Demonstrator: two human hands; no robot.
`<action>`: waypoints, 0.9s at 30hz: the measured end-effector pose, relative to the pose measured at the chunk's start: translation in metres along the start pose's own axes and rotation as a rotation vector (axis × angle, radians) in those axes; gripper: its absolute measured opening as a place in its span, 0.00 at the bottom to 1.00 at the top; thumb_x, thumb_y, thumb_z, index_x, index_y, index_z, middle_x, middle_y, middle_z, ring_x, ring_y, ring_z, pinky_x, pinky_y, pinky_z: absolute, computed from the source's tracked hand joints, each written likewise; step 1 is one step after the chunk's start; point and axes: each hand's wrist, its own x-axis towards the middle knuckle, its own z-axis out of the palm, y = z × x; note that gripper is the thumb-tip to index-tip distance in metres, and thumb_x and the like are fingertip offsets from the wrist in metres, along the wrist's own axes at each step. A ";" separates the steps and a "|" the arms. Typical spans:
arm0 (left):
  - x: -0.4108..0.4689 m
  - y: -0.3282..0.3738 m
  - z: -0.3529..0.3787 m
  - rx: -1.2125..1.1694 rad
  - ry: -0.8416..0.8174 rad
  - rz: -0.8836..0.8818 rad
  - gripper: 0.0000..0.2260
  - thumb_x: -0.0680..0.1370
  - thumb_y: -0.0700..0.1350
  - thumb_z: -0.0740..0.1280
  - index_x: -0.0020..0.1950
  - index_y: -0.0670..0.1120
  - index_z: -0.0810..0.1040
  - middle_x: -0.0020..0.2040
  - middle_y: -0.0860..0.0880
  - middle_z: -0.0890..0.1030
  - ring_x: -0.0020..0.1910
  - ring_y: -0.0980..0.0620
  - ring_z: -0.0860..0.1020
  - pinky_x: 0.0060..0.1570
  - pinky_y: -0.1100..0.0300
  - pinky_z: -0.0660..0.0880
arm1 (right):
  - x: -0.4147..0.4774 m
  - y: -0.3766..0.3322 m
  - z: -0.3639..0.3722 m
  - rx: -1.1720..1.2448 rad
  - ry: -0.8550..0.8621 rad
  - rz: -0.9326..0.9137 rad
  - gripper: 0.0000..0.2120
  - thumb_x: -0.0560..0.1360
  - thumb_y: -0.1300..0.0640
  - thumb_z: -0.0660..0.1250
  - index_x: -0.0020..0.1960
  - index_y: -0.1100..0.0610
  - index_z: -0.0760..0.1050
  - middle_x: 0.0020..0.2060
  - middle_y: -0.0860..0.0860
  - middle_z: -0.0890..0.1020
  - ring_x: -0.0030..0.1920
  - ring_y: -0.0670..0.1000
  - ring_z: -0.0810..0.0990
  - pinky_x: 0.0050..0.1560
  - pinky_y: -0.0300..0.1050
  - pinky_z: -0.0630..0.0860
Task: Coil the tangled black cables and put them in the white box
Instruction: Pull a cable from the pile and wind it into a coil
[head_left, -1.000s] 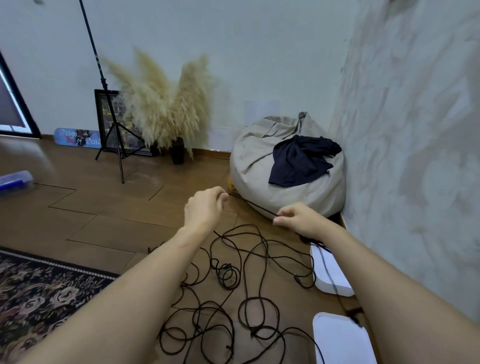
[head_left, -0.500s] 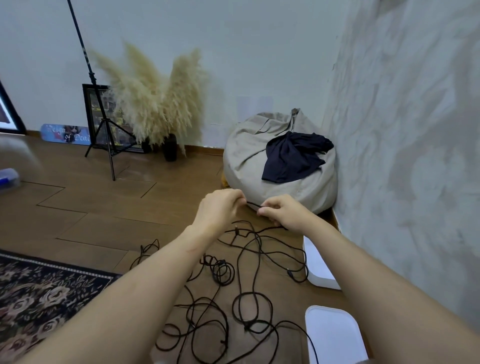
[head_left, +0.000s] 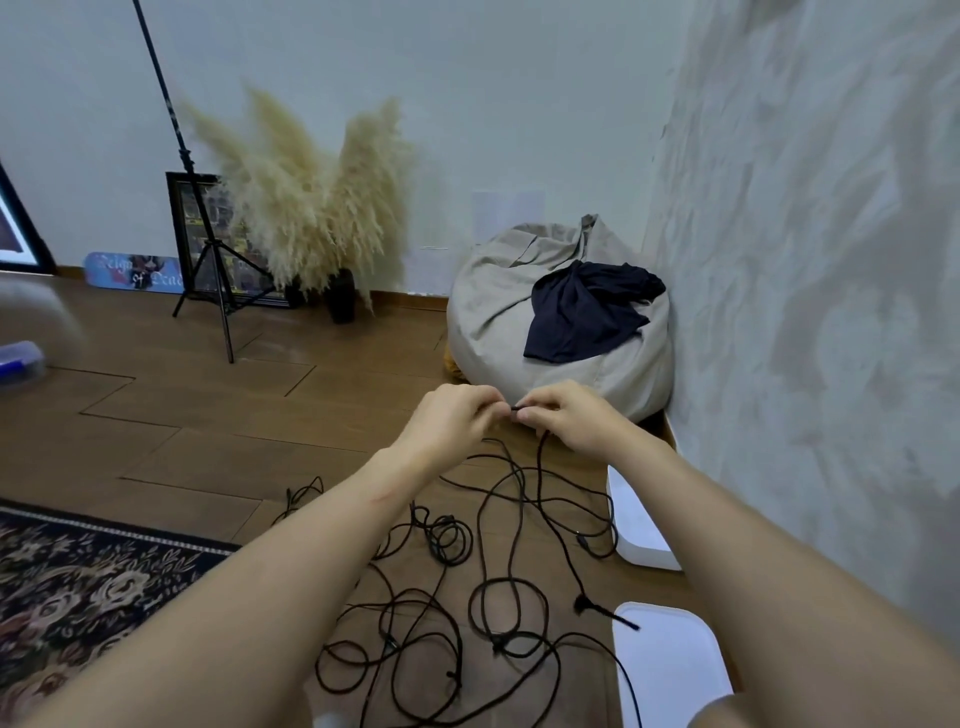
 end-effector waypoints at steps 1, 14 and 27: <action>0.001 0.001 0.001 0.005 0.017 -0.003 0.09 0.84 0.53 0.63 0.49 0.58 0.81 0.41 0.57 0.83 0.43 0.55 0.80 0.48 0.48 0.79 | -0.001 -0.002 -0.001 0.010 0.011 0.000 0.06 0.81 0.49 0.68 0.53 0.46 0.83 0.43 0.47 0.84 0.48 0.48 0.81 0.51 0.48 0.76; -0.002 -0.016 0.012 -0.096 0.130 -0.264 0.08 0.84 0.52 0.65 0.45 0.57 0.78 0.39 0.54 0.83 0.40 0.53 0.82 0.47 0.49 0.81 | -0.004 0.022 -0.002 -0.090 0.124 0.274 0.21 0.78 0.55 0.72 0.70 0.49 0.75 0.66 0.51 0.79 0.66 0.53 0.77 0.65 0.48 0.74; -0.004 -0.015 0.019 -0.308 -0.172 -0.269 0.05 0.80 0.52 0.71 0.48 0.52 0.83 0.42 0.52 0.86 0.44 0.55 0.83 0.51 0.53 0.81 | -0.011 0.029 -0.005 0.223 0.268 0.397 0.12 0.79 0.65 0.70 0.46 0.47 0.79 0.45 0.54 0.85 0.44 0.53 0.87 0.50 0.50 0.85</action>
